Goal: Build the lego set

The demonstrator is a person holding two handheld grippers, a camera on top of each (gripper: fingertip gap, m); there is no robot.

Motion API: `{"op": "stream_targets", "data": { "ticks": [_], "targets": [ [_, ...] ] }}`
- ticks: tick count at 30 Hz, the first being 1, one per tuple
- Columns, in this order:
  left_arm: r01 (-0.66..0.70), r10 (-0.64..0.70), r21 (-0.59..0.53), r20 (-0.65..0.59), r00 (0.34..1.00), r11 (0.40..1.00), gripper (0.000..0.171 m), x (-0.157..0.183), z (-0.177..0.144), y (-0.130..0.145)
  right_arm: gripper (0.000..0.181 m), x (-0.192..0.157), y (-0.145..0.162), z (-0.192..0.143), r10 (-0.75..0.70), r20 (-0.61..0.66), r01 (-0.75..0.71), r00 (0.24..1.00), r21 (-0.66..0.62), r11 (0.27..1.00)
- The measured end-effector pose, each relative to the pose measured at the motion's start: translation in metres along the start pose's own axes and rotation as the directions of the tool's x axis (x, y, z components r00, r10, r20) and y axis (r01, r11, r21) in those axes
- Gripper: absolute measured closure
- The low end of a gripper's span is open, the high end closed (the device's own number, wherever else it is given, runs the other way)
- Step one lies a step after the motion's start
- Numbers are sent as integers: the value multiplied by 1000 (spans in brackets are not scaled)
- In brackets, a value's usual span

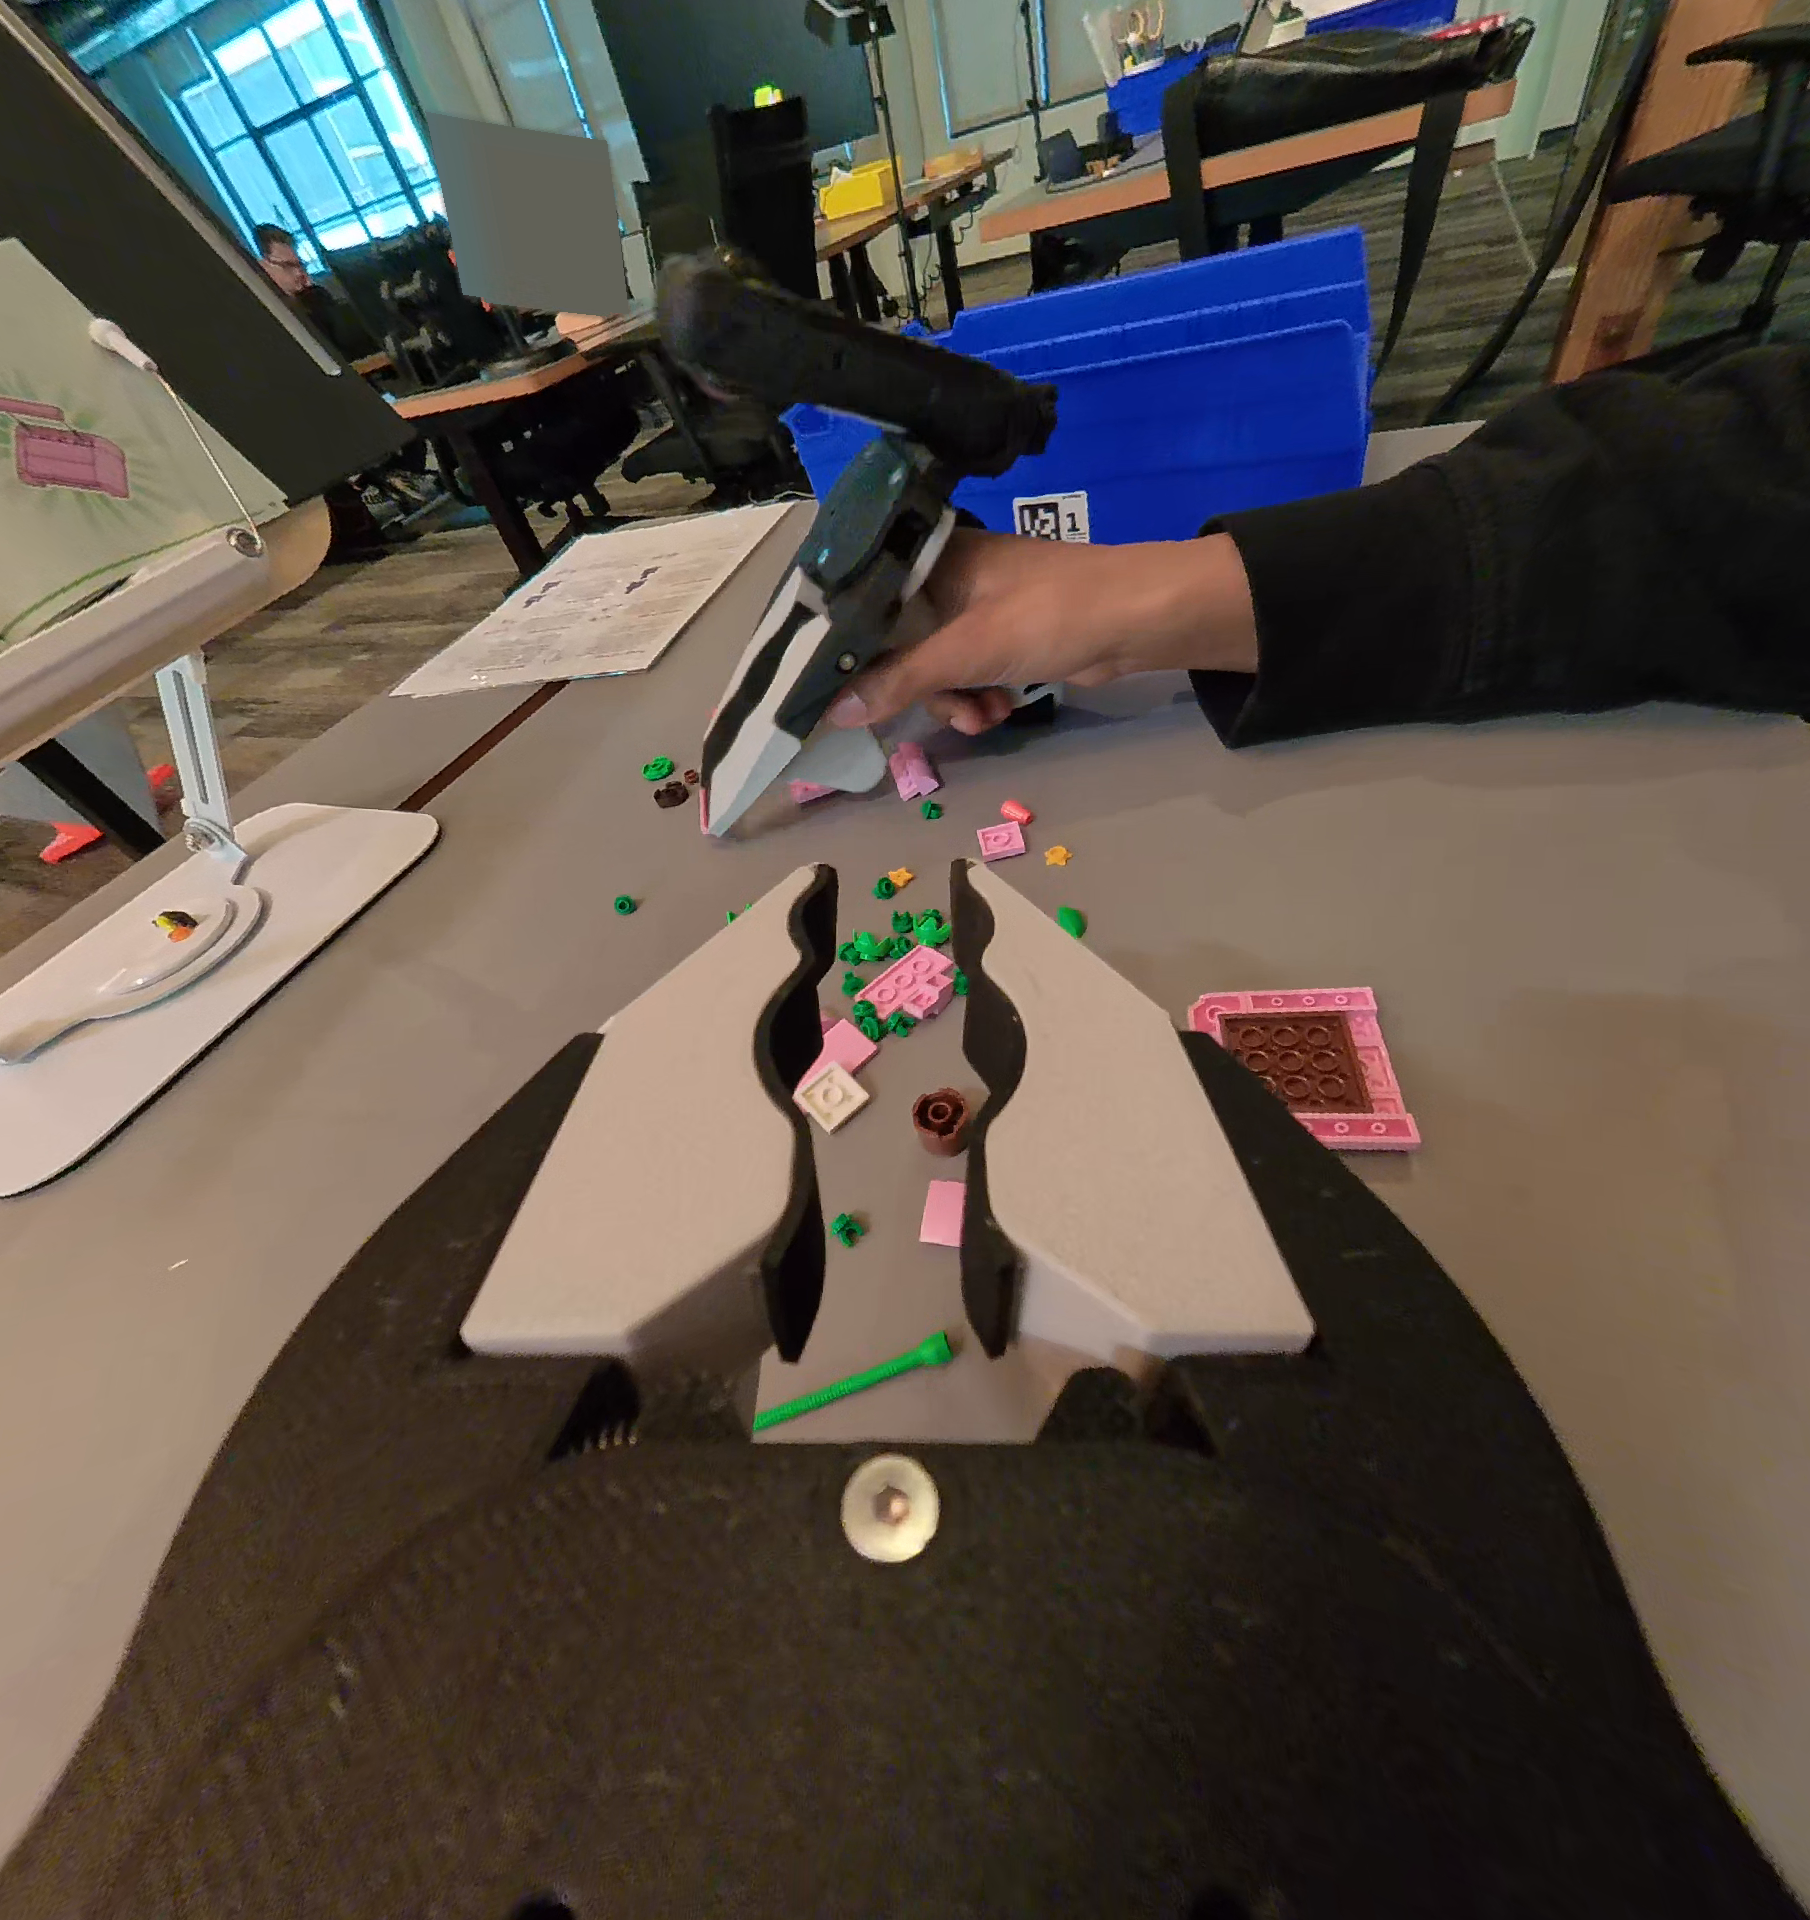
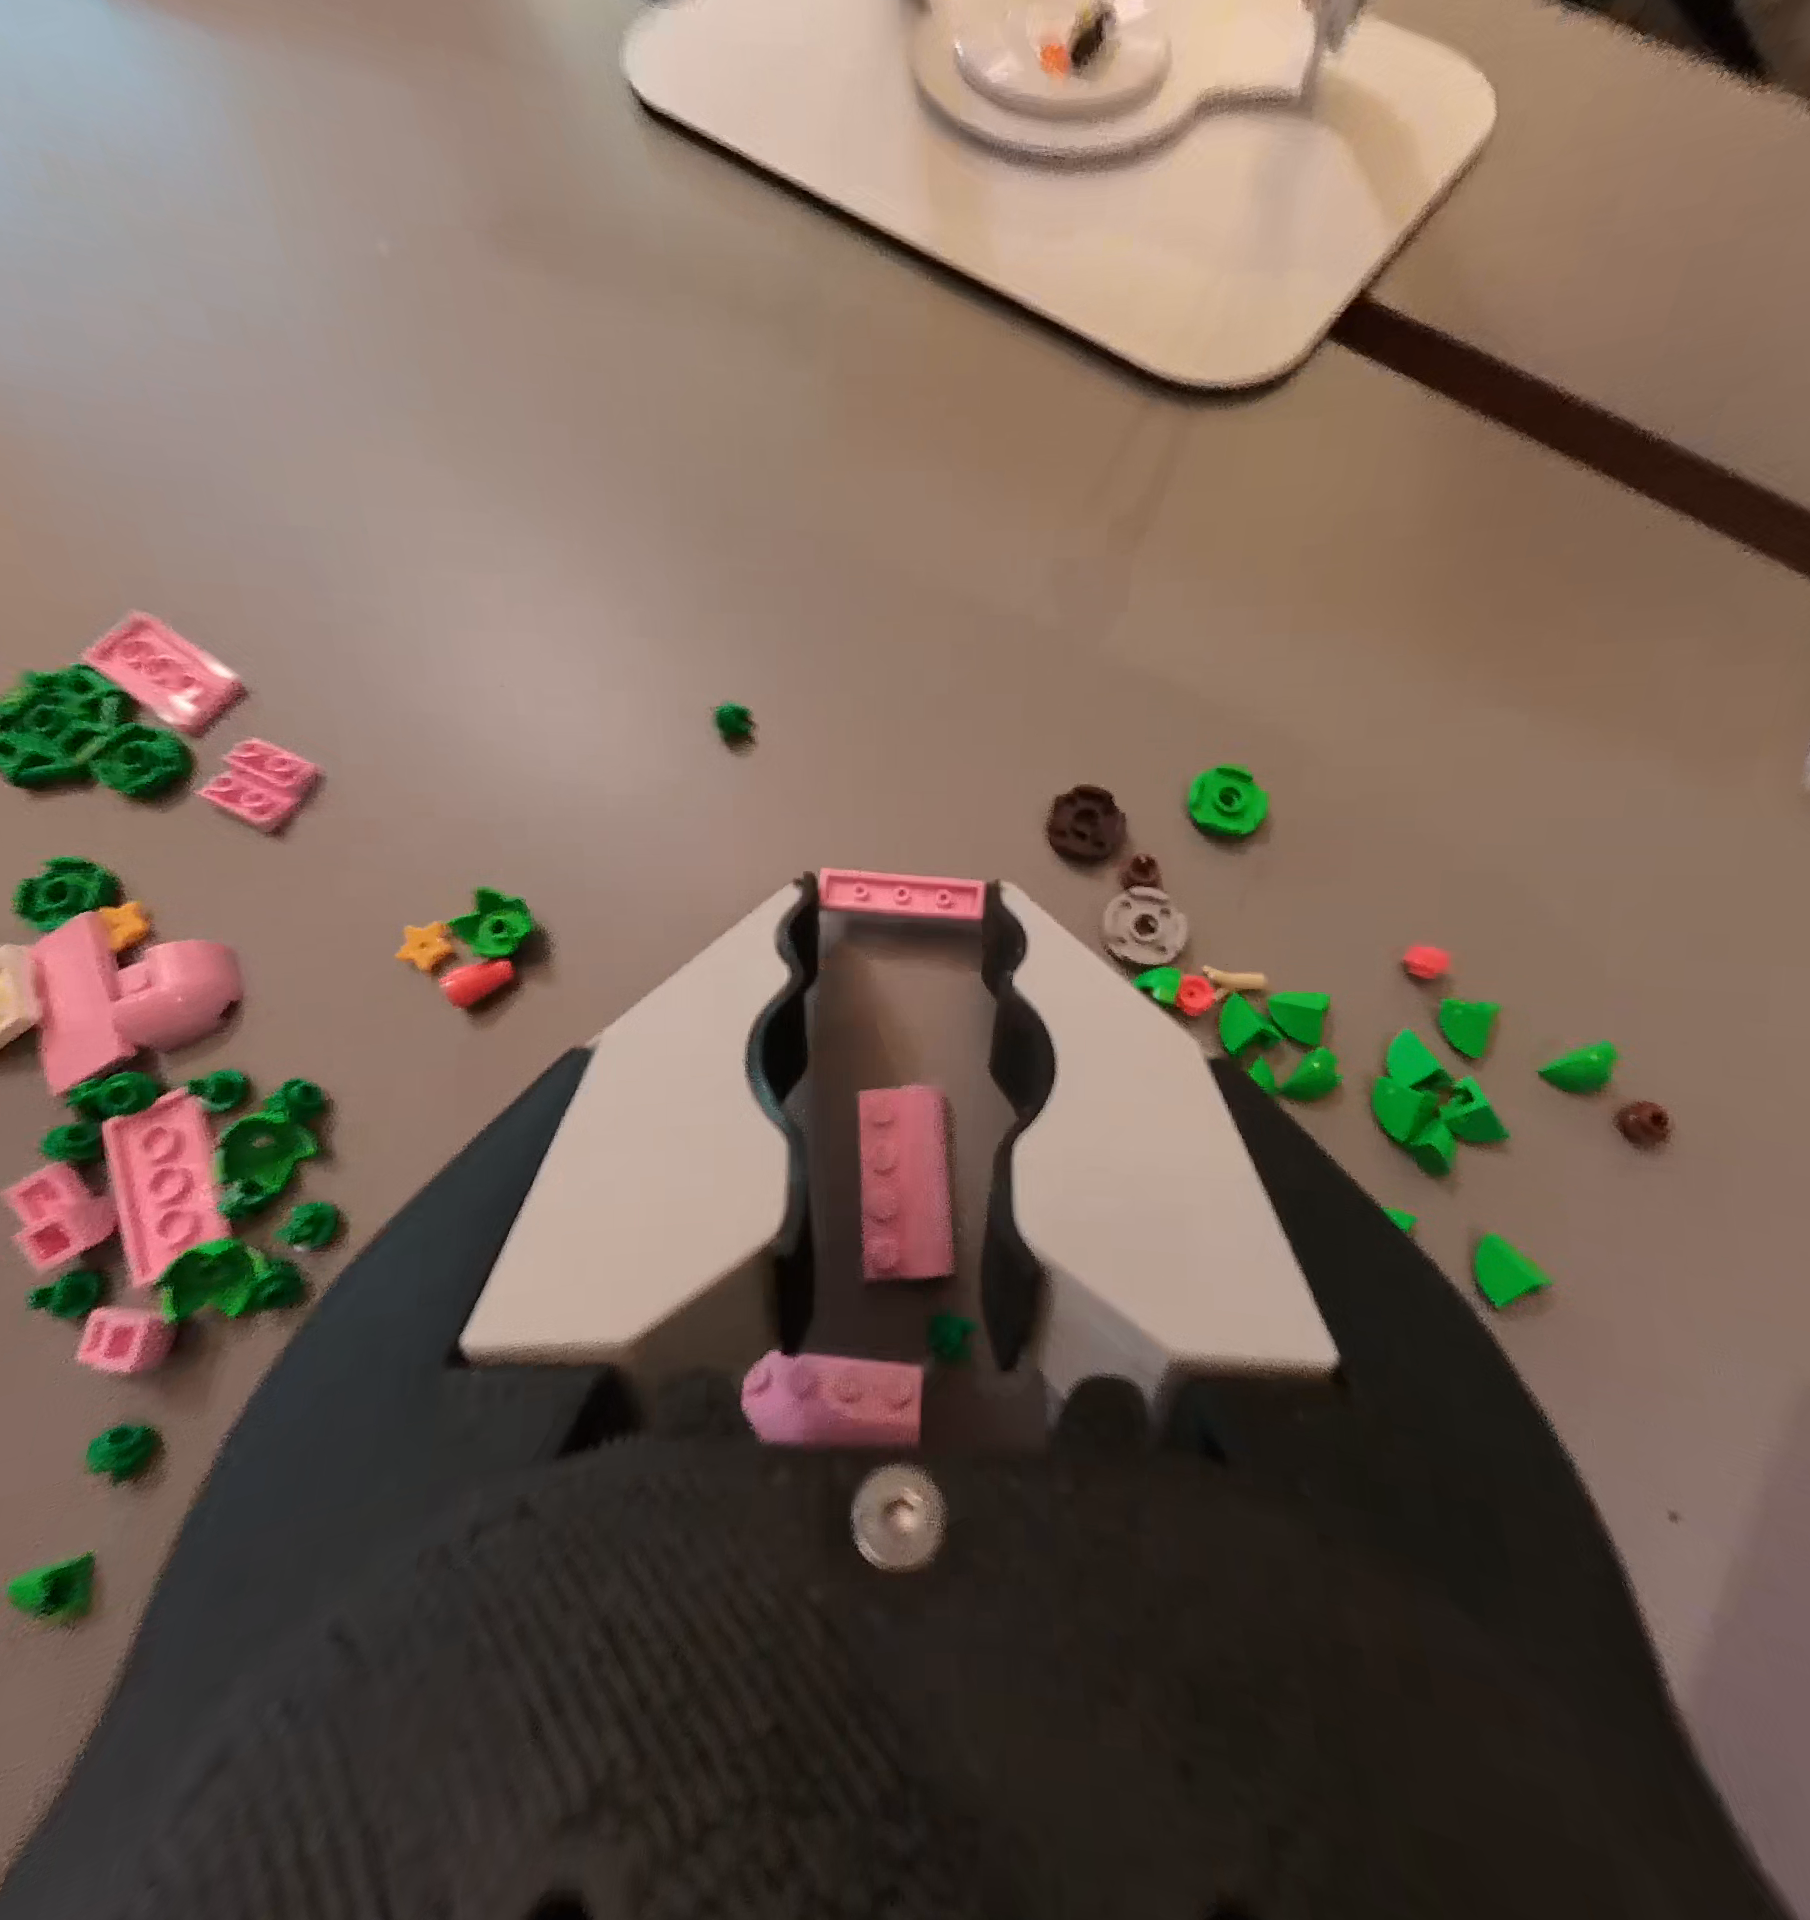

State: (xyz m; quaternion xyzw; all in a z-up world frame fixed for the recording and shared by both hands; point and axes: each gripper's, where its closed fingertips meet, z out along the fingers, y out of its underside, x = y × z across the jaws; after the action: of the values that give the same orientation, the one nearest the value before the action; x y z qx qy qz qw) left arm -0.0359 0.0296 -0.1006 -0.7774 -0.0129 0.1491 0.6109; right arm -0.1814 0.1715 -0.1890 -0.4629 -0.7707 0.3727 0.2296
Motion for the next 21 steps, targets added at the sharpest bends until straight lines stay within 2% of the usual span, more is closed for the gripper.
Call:
{"op": "stream_targets", "data": {
  "ticks": [2,4,5,6,8,10,12,14,18,21],
  "targets": [
    [-3,3,1,3,1000,1000,150,-1,-1,0,151,-19,-10,-11,-38,78,32,996,83,996],
    [-7,6,6,3,1000,1000,149,-1,-1,0,151,-59,-21,-31,-34,284,-14,958,167,986],
    [-8,8,8,3,1000,1000,148,-1,-1,0,151,-81,-28,-44,-19,408,-70,913,201,977],
    [-11,11,11,1,1000,1000,147,0,-1,-1,151,-101,-37,-60,1,523,-141,852,228,963],
    [-23,23,19,0,1000,1000,140,1,0,-2,151,-136,-57,-94,28,736,-293,676,233,927],
    [-52,51,29,19,998,998,132,1,-1,-5,152,-159,-68,-120,64,869,-397,491,158,904],
    [-93,91,50,52,995,994,130,0,-3,-10,152,-176,-68,-134,121,936,-442,330,40,896],
    [-127,122,75,68,990,989,130,1,-5,-15,152,-186,-67,-141,172,963,-482,205,-54,875],
    [-153,146,102,73,987,983,132,4,-7,-20,152,-196,-63,-143,270,963,-517,18,-222,827],
    [-166,159,103,75,984,981,139,5,-7,-21,152,-202,-60,-140,313,948,-516,-57,-296,804]
  ]
}}
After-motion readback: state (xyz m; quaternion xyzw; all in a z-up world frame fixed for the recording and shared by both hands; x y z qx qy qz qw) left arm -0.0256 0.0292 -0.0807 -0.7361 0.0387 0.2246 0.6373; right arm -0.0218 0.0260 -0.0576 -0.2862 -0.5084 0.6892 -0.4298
